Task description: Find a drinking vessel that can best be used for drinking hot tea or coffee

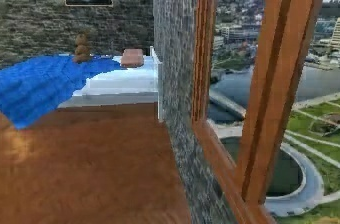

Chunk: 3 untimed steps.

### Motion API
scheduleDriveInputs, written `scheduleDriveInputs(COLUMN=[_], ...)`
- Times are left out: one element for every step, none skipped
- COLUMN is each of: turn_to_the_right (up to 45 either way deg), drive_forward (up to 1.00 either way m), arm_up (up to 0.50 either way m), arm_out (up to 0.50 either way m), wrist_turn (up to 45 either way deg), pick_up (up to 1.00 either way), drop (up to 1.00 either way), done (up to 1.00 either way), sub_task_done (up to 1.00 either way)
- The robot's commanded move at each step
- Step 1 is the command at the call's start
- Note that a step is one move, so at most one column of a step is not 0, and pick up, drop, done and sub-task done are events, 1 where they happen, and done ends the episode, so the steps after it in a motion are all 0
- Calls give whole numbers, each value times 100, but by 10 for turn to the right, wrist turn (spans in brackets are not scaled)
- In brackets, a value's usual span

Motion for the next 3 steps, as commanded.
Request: scheduleDriveInputs(turn_to_the_right=[-90, 0, -390], drive_forward=[0, 45, 0], arm_up=[0, 0, 0], arm_out=[0, 0, 0], wrist_turn=[0, 0, 0], pick_up=[0, 0, 0], drop=[0, 0, 0], done=[0, 0, 0], sub_task_done=[0, 0, 0])
